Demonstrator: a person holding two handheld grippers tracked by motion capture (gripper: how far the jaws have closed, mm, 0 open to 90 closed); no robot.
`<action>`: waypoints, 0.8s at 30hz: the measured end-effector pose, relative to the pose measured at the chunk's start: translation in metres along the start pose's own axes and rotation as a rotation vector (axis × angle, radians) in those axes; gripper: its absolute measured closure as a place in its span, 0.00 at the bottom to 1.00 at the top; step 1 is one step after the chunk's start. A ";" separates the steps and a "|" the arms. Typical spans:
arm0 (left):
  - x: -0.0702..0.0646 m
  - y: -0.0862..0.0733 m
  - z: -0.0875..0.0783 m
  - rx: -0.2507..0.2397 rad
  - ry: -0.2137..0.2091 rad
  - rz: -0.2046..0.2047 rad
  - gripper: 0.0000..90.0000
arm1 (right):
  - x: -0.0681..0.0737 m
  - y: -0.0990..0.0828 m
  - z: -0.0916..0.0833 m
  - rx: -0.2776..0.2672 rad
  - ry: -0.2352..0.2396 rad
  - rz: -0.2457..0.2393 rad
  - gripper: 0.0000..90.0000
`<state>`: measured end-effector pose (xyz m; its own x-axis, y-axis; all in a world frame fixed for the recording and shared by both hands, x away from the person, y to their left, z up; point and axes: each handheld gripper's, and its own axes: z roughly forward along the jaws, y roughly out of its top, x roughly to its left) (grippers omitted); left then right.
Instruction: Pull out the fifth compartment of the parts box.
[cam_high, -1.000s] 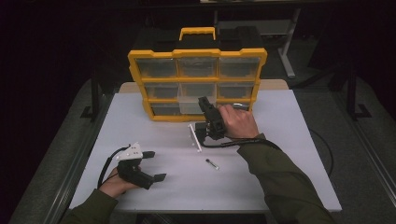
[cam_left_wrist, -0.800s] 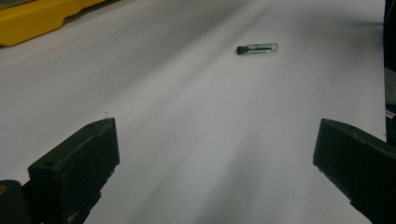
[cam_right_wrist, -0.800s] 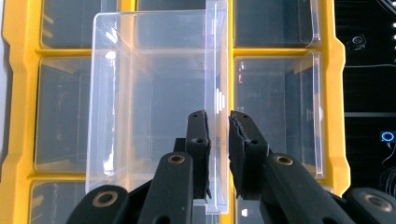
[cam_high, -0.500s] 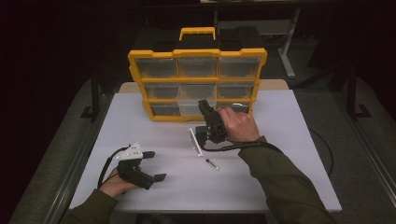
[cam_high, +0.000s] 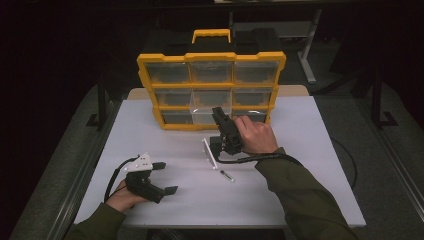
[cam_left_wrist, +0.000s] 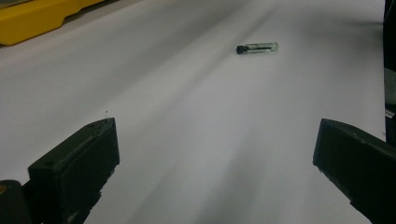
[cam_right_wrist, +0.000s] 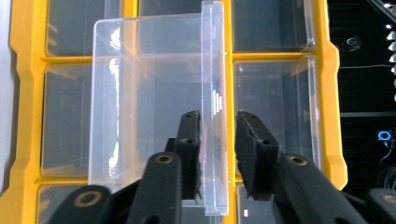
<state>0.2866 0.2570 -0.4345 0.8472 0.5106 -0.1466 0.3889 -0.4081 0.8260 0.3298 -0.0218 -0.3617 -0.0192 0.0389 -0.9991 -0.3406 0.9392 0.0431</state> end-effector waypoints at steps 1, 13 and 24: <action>0.000 0.000 0.000 0.000 0.000 0.000 0.00 | 0.000 0.000 -0.001 -0.002 -0.004 0.001 0.73; 0.000 -0.001 -0.004 -0.011 0.005 0.000 0.00 | 0.005 0.006 -0.010 -0.015 -0.050 0.002 0.57; 0.000 -0.001 -0.003 0.002 0.008 -0.005 0.00 | 0.022 0.002 -0.020 -0.003 -0.046 0.009 0.49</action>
<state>0.2855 0.2596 -0.4342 0.8422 0.5189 -0.1467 0.3942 -0.4067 0.8242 0.3098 -0.0260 -0.3831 0.0205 0.0630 -0.9978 -0.3433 0.9378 0.0522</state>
